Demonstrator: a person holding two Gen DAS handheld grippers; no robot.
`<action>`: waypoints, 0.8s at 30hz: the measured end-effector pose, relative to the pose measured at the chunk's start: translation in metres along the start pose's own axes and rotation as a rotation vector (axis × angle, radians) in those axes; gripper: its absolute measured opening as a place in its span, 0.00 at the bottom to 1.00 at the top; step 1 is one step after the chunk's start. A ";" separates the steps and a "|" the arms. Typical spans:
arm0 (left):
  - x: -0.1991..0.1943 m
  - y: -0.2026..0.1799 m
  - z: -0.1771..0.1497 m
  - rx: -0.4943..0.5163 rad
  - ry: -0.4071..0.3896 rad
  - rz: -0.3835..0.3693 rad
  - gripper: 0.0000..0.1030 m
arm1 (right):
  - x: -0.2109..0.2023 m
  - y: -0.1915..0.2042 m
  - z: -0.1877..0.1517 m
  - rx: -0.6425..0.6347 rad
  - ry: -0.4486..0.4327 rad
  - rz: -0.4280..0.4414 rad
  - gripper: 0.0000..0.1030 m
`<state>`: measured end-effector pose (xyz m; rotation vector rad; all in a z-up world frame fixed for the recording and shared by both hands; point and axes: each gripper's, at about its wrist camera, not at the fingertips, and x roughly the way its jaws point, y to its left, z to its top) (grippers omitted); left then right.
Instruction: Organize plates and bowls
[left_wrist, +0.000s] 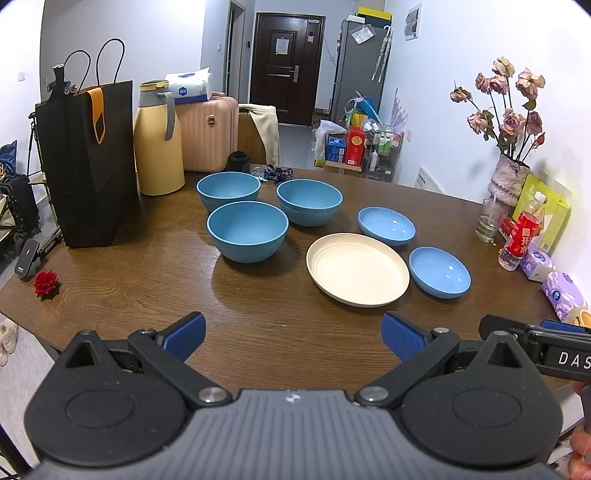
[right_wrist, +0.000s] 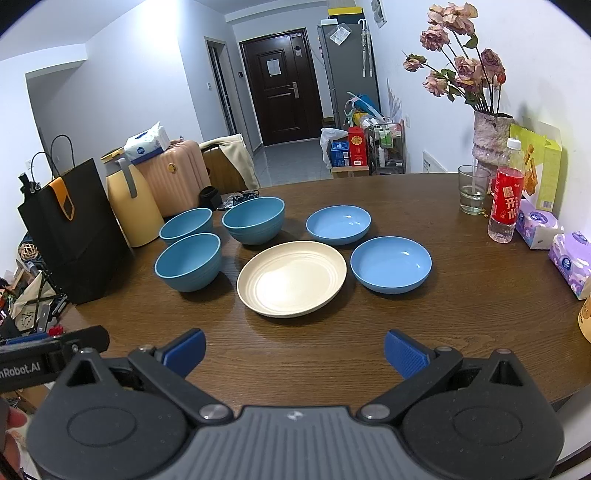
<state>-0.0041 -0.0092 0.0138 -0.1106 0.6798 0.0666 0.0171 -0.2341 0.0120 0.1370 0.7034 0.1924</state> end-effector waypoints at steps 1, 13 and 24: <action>0.000 0.000 0.000 0.000 0.000 0.000 1.00 | 0.000 0.001 0.000 -0.001 0.000 0.001 1.00; -0.003 -0.005 0.010 -0.005 -0.015 0.001 1.00 | -0.002 0.004 0.000 -0.006 -0.003 0.008 1.00; -0.003 -0.003 0.008 -0.012 -0.028 -0.003 1.00 | -0.004 0.001 0.004 -0.006 0.008 0.020 1.00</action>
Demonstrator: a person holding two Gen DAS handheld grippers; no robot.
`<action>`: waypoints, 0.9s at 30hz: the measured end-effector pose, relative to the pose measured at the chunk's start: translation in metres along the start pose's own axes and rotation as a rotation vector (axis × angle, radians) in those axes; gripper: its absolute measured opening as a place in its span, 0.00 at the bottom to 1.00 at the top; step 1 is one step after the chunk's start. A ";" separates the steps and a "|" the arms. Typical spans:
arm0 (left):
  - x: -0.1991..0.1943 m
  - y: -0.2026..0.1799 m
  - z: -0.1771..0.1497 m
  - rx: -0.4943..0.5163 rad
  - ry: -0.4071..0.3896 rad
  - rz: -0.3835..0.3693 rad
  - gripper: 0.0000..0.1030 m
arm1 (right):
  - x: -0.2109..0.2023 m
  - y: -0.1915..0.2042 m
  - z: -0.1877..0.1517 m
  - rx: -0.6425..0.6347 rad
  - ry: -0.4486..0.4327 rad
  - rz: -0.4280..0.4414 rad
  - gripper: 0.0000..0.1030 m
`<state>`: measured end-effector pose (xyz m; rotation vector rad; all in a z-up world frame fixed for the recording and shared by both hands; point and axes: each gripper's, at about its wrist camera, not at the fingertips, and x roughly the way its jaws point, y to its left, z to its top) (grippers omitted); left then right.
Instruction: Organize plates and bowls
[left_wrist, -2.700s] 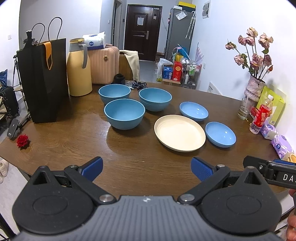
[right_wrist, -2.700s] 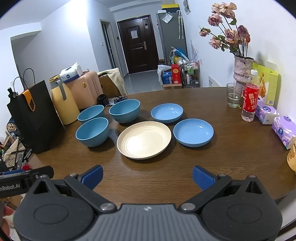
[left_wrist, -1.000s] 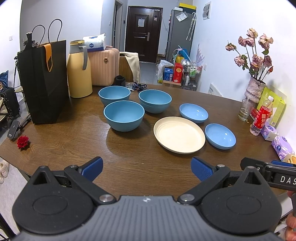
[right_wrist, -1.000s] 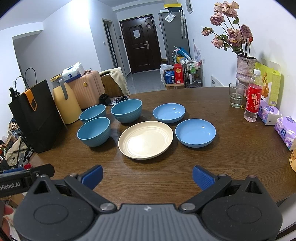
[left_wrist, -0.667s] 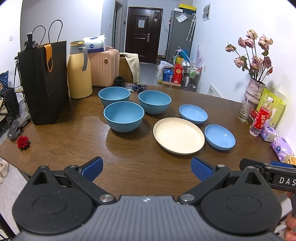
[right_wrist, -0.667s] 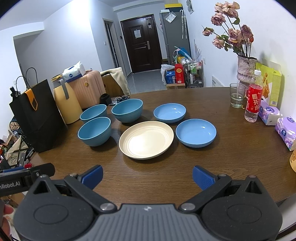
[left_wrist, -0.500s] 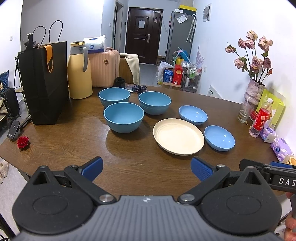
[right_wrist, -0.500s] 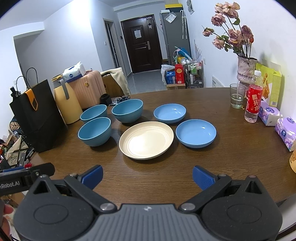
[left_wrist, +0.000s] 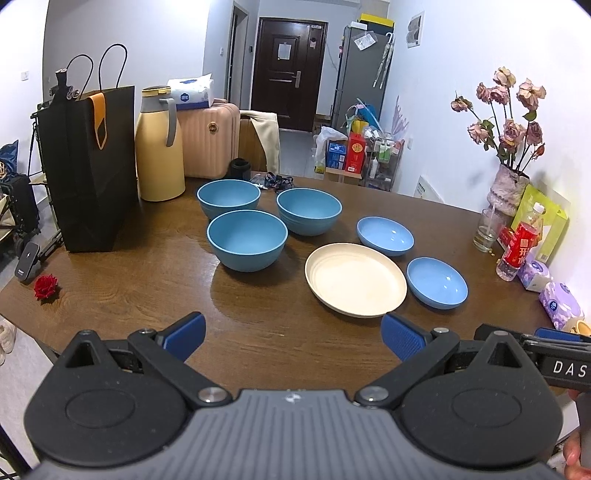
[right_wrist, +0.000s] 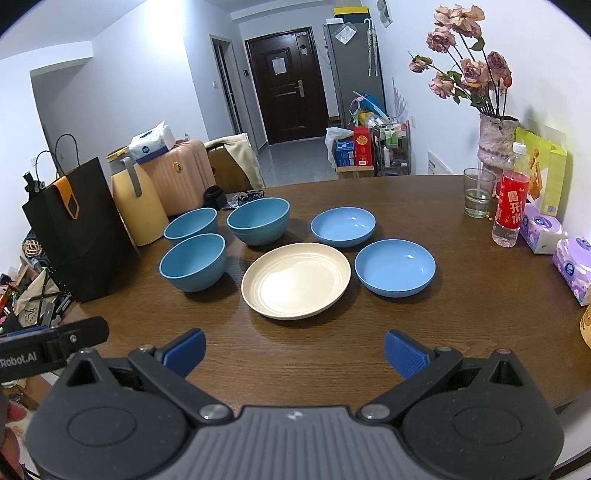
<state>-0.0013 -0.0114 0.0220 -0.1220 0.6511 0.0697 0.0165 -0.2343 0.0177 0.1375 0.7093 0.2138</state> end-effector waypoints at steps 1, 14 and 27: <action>0.001 0.000 0.001 0.001 -0.001 0.000 1.00 | 0.001 0.000 0.001 0.003 0.002 -0.002 1.00; 0.033 0.014 0.030 0.001 0.018 -0.018 1.00 | 0.029 0.002 0.026 0.029 0.021 -0.027 1.00; 0.090 0.038 0.068 -0.001 0.038 -0.063 1.00 | 0.084 0.011 0.068 0.071 0.056 -0.062 1.00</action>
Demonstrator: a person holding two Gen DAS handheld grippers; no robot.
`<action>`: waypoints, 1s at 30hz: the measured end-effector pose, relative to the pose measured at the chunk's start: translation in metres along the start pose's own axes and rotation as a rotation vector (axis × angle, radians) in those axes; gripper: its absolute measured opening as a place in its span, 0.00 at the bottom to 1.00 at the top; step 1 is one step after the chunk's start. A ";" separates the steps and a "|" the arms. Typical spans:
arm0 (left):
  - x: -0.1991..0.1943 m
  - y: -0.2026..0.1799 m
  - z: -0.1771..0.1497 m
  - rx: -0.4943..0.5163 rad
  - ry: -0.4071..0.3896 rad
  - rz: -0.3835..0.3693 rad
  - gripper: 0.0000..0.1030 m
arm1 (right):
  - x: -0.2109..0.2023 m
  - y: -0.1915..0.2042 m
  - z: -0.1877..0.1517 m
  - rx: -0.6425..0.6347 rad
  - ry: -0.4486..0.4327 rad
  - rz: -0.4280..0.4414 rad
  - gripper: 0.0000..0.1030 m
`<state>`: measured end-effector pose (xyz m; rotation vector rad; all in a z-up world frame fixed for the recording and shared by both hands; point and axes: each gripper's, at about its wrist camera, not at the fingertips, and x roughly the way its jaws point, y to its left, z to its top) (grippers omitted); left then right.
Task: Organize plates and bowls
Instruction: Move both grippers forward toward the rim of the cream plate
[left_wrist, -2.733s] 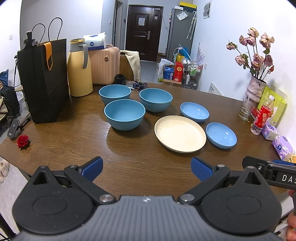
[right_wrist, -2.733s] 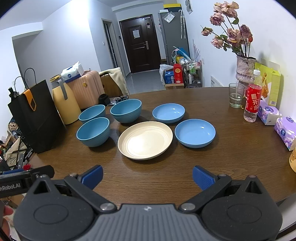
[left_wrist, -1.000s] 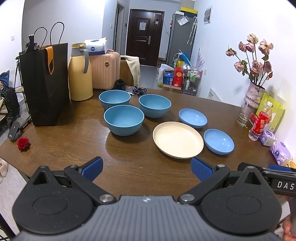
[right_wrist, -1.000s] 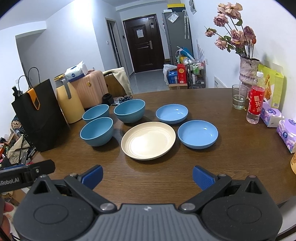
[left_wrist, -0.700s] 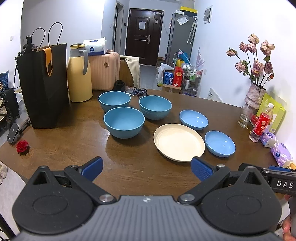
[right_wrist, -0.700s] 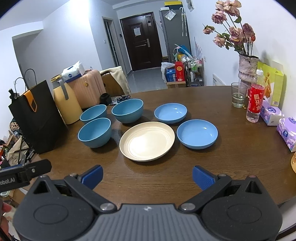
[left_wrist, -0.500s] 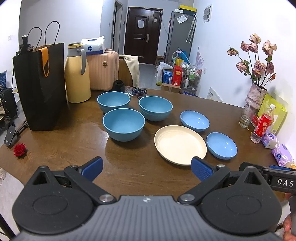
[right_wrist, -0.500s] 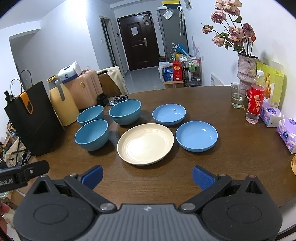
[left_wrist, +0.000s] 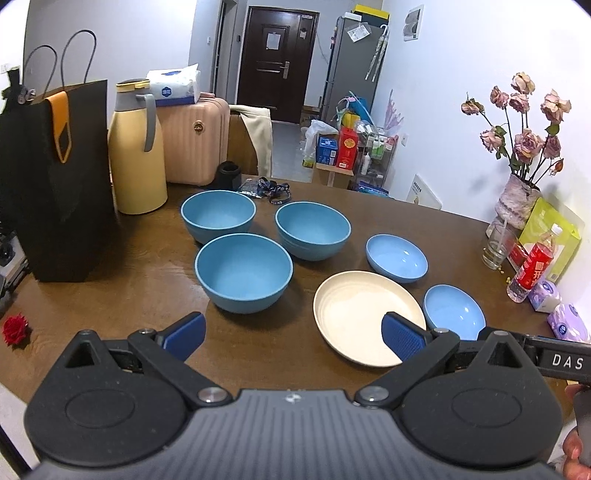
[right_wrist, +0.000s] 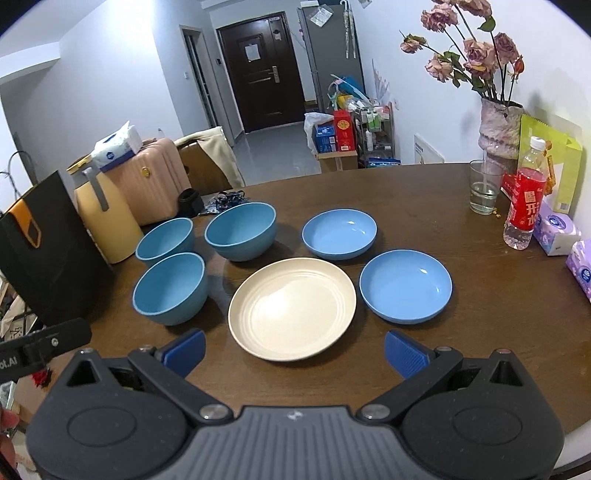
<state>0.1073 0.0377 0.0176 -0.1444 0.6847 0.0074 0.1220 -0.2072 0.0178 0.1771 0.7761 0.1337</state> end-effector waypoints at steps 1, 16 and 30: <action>0.005 0.002 0.002 0.001 0.003 -0.005 1.00 | 0.005 0.001 0.003 0.003 0.003 -0.005 1.00; 0.069 0.019 0.018 -0.017 0.120 -0.036 1.00 | 0.064 0.014 0.028 -0.034 0.091 -0.067 1.00; 0.130 -0.001 0.025 -0.125 0.213 0.039 1.00 | 0.130 -0.001 0.066 -0.183 0.207 -0.023 1.00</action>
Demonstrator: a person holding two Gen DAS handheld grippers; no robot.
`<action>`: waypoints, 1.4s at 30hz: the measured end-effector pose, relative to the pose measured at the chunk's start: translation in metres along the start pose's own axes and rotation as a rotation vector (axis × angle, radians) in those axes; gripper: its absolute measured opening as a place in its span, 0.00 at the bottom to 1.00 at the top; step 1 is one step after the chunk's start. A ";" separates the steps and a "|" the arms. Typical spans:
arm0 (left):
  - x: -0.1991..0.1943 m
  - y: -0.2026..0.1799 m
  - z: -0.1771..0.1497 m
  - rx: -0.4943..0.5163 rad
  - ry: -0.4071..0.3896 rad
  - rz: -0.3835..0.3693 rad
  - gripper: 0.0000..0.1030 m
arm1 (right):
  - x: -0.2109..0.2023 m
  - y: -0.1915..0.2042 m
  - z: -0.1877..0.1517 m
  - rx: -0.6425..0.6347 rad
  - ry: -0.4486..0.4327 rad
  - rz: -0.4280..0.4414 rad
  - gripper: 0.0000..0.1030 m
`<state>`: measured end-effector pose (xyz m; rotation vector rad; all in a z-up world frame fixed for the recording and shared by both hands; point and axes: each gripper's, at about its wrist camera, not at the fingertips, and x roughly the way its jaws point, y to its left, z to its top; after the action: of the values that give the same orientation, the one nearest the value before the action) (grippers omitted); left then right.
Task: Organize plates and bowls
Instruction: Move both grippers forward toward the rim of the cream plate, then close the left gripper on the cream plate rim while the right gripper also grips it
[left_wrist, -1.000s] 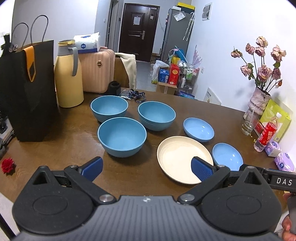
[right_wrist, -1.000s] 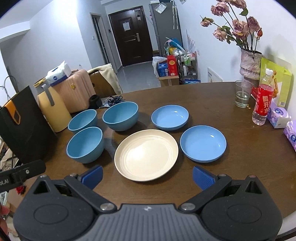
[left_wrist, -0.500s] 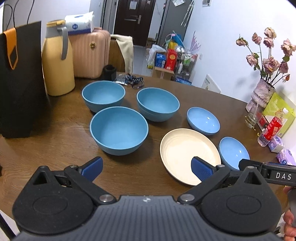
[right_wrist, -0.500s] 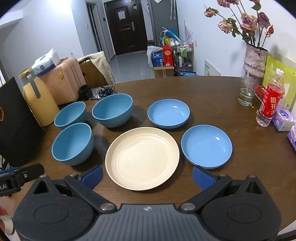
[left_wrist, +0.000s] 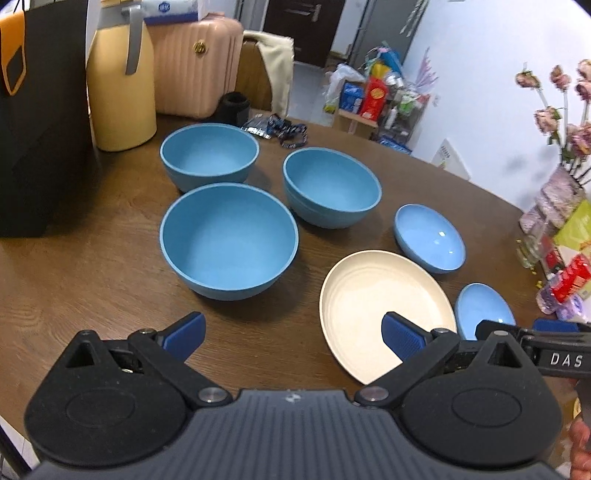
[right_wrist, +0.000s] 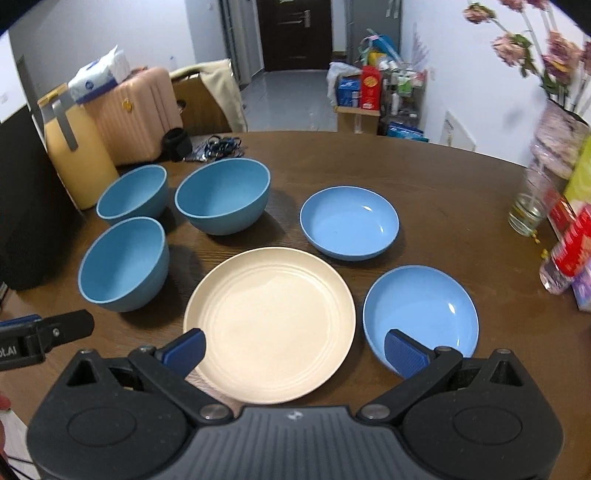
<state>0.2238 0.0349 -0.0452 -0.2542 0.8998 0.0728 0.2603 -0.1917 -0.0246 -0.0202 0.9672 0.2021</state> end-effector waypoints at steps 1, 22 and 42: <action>0.005 -0.002 0.001 -0.009 0.012 0.007 1.00 | 0.007 -0.003 0.006 -0.014 0.011 0.004 1.00; 0.107 -0.030 0.002 -0.182 0.218 0.117 0.79 | 0.137 -0.044 0.057 -0.227 0.238 0.066 0.61; 0.142 -0.036 -0.001 -0.269 0.321 0.081 0.21 | 0.173 -0.057 0.060 -0.246 0.327 0.170 0.16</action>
<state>0.3171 -0.0062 -0.1506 -0.4893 1.2206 0.2337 0.4144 -0.2133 -0.1362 -0.2023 1.2660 0.4851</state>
